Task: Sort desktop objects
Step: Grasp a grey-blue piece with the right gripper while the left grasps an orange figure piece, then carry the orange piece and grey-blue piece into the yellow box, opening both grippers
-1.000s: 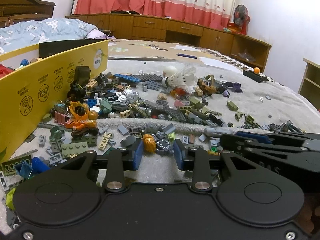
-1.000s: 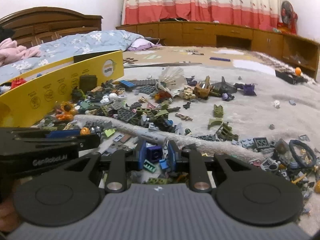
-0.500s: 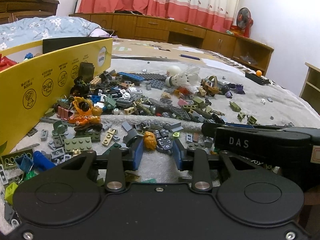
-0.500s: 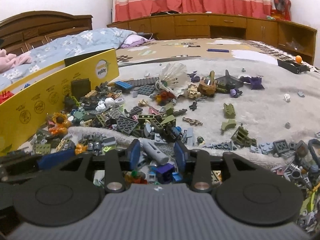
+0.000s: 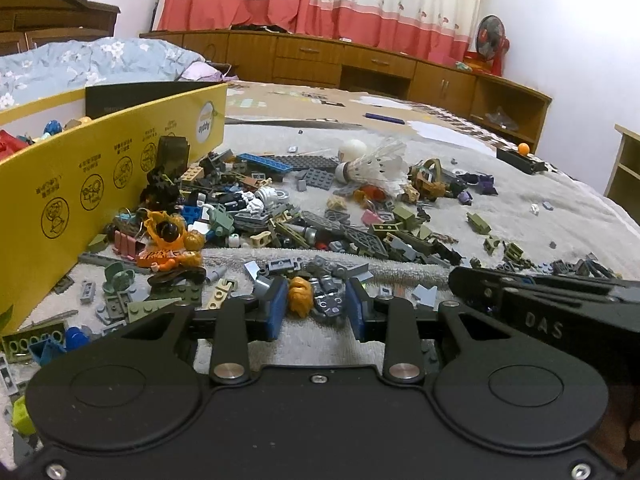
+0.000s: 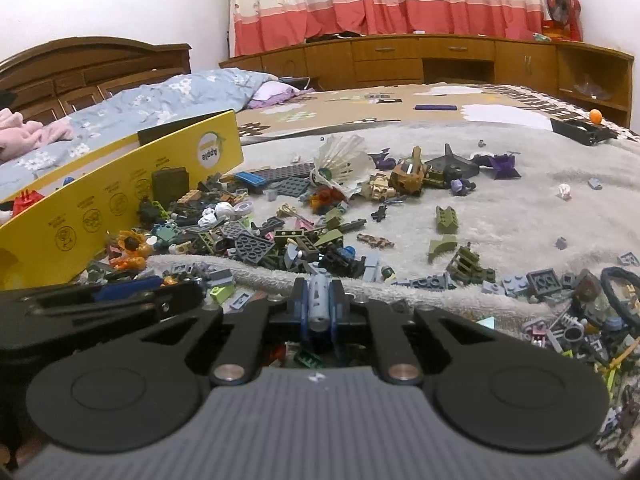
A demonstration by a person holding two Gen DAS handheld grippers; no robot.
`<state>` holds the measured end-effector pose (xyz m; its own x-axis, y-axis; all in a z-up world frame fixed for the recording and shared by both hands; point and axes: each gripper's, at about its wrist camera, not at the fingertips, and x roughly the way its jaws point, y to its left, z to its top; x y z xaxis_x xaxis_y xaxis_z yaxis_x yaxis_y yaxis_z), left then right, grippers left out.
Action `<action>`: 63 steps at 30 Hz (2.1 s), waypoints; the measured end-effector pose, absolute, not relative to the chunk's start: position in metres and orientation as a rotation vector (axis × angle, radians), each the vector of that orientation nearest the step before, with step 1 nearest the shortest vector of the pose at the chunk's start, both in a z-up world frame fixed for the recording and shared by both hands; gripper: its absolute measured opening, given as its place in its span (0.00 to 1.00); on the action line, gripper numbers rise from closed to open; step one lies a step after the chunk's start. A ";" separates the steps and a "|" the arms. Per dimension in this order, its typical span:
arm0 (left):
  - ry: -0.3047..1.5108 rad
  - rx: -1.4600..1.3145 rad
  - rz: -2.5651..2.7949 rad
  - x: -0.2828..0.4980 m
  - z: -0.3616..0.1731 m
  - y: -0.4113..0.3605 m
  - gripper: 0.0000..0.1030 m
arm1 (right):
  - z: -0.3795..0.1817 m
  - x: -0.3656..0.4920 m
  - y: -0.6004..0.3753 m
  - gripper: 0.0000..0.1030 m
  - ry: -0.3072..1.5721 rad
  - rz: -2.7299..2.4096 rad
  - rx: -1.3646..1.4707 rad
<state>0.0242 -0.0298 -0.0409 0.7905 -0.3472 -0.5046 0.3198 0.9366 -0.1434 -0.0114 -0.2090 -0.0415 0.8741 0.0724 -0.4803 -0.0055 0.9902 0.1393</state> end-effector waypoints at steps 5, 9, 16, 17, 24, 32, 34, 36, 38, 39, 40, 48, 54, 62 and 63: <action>0.526 -0.064 -0.374 0.018 -0.036 -0.026 0.12 | -0.038 -0.018 -0.210 0.12 0.476 0.063 0.142; 0.509 -0.071 -0.380 0.010 -0.032 -0.023 0.12 | -0.034 -0.024 -0.210 0.12 0.456 0.077 0.138; 0.487 -0.097 -0.370 -0.003 -0.019 -0.010 0.12 | -0.027 -0.031 -0.202 0.12 0.437 0.104 0.109; 0.482 -0.095 -0.365 -0.004 -0.017 -0.008 0.12 | -0.026 -0.032 -0.201 0.12 0.437 0.109 0.108; 0.464 -0.097 -0.322 -0.012 -0.006 0.007 0.12 | -0.019 -0.035 -0.189 0.12 0.427 0.142 0.091; 0.411 -0.071 -0.229 -0.019 0.022 0.035 0.12 | -0.003 -0.025 -0.165 0.12 0.416 0.236 0.083; 0.401 -0.067 -0.200 -0.017 0.028 0.047 0.12 | 0.001 -0.021 -0.155 0.12 0.414 0.268 0.075; 0.390 -0.068 -0.167 -0.015 0.035 0.062 0.12 | 0.007 -0.016 -0.142 0.12 0.412 0.304 0.070; 0.378 -0.071 -0.130 -0.012 0.041 0.078 0.12 | 0.013 -0.009 -0.128 0.12 0.410 0.342 0.067; 0.373 -0.071 -0.113 -0.011 0.043 0.085 0.12 | 0.015 -0.007 -0.122 0.12 0.409 0.358 0.067; 0.368 -0.069 -0.095 -0.009 0.046 0.092 0.12 | 0.017 -0.004 -0.115 0.12 0.408 0.373 0.065; 0.336 -0.055 0.054 0.014 0.063 0.158 0.12 | 0.033 0.030 -0.053 0.12 0.417 0.490 0.047; 0.344 -0.051 0.143 0.044 0.070 0.201 0.12 | 0.040 0.062 -0.008 0.12 0.438 0.553 0.039; 0.396 -0.060 0.221 0.079 0.067 0.241 0.12 | 0.043 0.090 0.033 0.13 0.440 0.581 0.014; 0.400 -0.063 0.227 0.081 0.066 0.244 0.12 | 0.043 0.091 0.035 0.13 0.439 0.580 0.012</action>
